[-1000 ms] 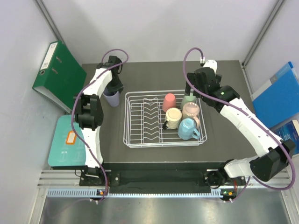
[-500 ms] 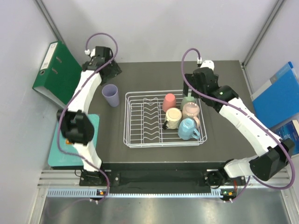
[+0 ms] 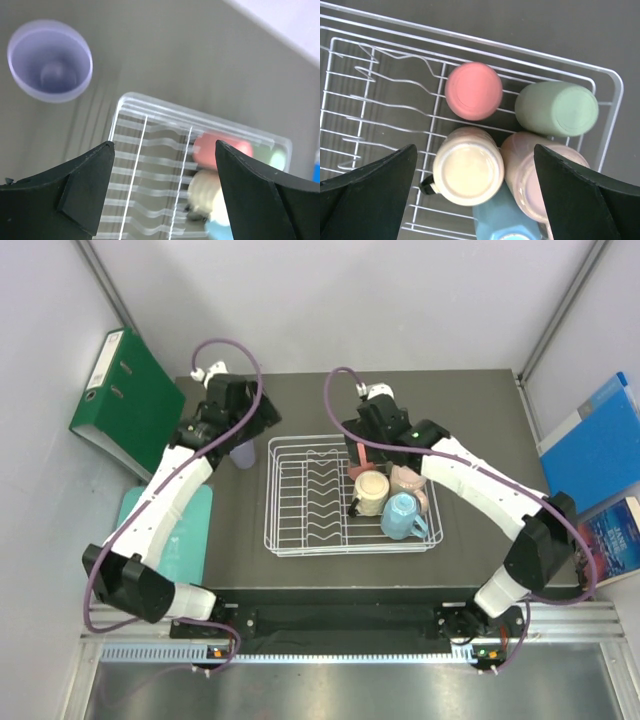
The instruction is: Unload the cups from the dish rack
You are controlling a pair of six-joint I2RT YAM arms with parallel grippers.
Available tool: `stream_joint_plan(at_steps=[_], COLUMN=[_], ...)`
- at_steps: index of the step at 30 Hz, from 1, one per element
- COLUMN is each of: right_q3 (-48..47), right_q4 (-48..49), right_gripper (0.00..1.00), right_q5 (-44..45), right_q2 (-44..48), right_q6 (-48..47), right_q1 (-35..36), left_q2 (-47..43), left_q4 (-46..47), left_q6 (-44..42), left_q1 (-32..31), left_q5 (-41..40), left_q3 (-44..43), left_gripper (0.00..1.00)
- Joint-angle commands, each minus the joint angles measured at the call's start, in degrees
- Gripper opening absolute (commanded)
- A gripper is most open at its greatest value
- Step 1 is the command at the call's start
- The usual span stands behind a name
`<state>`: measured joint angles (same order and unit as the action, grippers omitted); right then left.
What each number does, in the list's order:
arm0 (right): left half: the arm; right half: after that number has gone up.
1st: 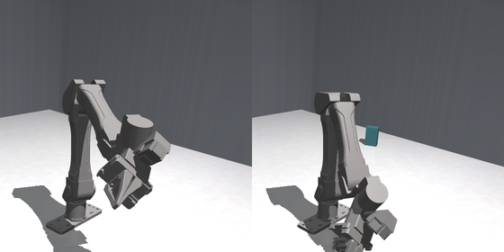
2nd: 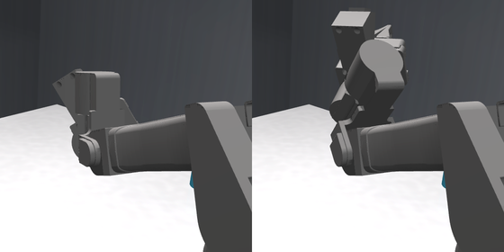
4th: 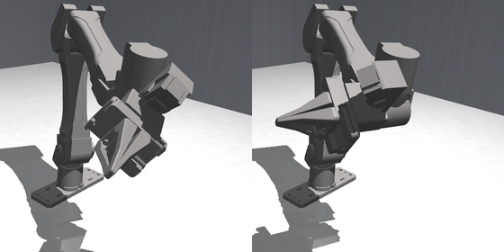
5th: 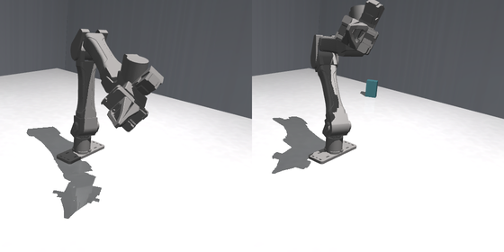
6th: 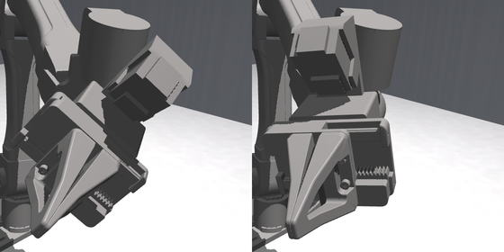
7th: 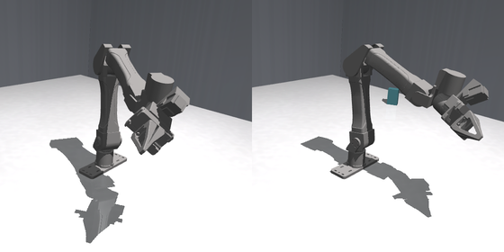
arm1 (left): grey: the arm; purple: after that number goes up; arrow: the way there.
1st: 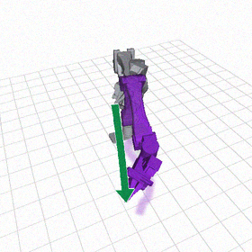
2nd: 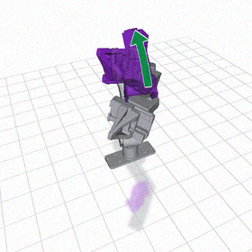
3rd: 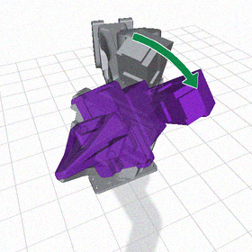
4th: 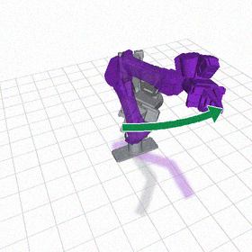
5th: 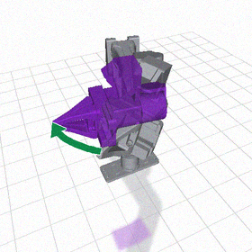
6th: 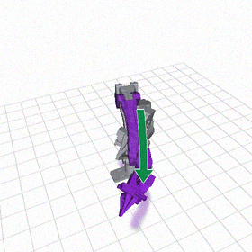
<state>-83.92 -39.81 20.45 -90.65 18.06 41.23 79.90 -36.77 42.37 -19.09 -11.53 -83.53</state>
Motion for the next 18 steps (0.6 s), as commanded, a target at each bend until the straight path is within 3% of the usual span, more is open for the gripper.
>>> stream_joint_plan(at_steps=[1, 18], right_q3=[-4.6, -9.5], right_q4=[0.9, 4.1], right_gripper=[0.99, 0.99], right_q5=[-0.6, -0.3], right_q2=[-2.6, -14.5], right_q6=[0.1, 0.2], right_q1=[0.7, -0.7], left_q2=[-8.5, -19.0], left_q4=[0.3, -5.9], left_q6=[0.4, 0.8], left_q1=[-3.5, -5.0], left_q5=[-4.7, -5.9], left_q3=[4.8, 13.3], left_gripper=[0.86, 0.86])
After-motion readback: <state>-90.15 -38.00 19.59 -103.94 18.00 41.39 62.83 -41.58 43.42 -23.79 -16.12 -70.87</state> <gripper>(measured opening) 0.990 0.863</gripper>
